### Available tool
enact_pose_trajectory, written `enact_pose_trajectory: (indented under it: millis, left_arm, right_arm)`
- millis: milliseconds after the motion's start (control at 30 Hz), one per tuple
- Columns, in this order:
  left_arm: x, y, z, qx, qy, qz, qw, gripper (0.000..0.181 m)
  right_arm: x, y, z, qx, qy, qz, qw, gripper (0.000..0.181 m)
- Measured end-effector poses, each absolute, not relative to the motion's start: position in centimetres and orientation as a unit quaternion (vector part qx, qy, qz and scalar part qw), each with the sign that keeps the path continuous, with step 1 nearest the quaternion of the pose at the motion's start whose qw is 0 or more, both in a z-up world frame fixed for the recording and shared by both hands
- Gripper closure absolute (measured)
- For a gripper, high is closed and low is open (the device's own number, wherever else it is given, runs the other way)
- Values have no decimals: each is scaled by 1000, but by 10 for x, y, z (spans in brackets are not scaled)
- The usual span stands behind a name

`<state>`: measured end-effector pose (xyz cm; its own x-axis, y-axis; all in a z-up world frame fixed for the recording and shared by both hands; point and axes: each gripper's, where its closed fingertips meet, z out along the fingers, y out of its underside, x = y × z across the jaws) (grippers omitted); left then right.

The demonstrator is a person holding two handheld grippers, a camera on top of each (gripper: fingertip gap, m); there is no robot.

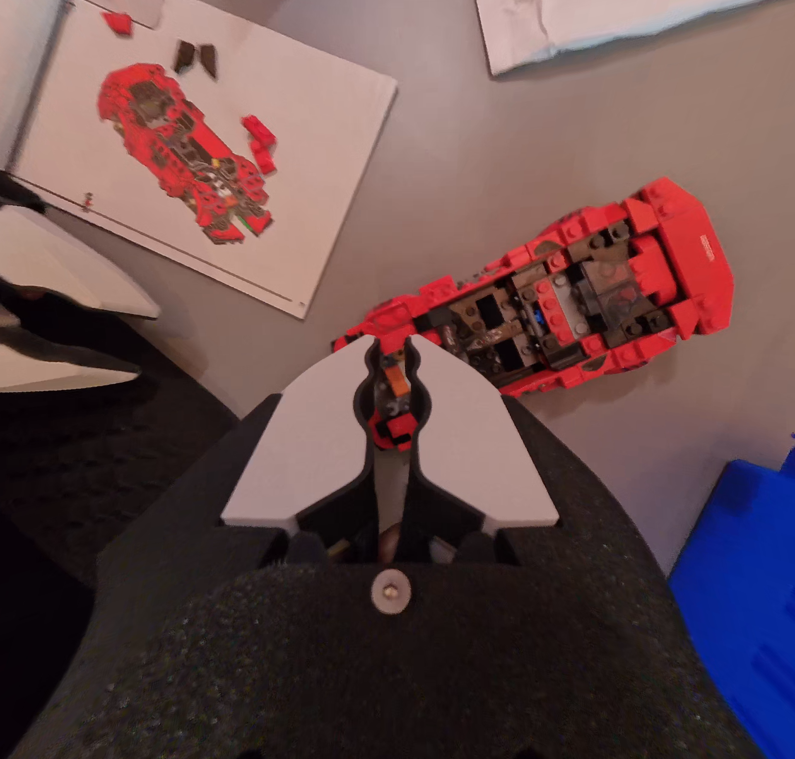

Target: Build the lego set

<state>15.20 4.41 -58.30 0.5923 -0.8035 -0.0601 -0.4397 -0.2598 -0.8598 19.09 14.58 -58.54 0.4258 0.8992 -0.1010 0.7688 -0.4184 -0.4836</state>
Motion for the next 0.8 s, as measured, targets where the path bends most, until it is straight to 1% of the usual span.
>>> enact_pose_trajectory:
  millis: [133, 300, 400, 533, 667, 733, 800]
  left_arm:
    - [151, 43, -580, -768, 404, -197, 457, 156]
    - [140, 42, -571, -769, 398, -177, 468, 156]
    - [125, 41, -562, -775, 379, -158, 480, 156]
    - [91, 38, -541, -781, 350, -115, 504, 156]
    - [39, 32, -503, -778, 308, -76, 543, 156]
    - [10, 30, -479, -770, 285, -61, 567, 157]
    - [-17, 29, -460, -772, 263, -45, 576, 157]
  right_arm:
    - [158, 125, -574, -785, -553, 205, 191, 170]
    - [112, 103, -594, -737, -621, 214, 159, 170]
    - [100, 102, -605, -726, -644, 192, 145, 170]
    - [94, 101, -613, -717, -664, 168, 132, 170]
    - [92, 102, -614, -705, -679, 151, 137, 169]
    - [92, 99, -613, -699, -685, 157, 131, 164]
    - [90, 98, -611, -699, -683, 166, 134, 140]
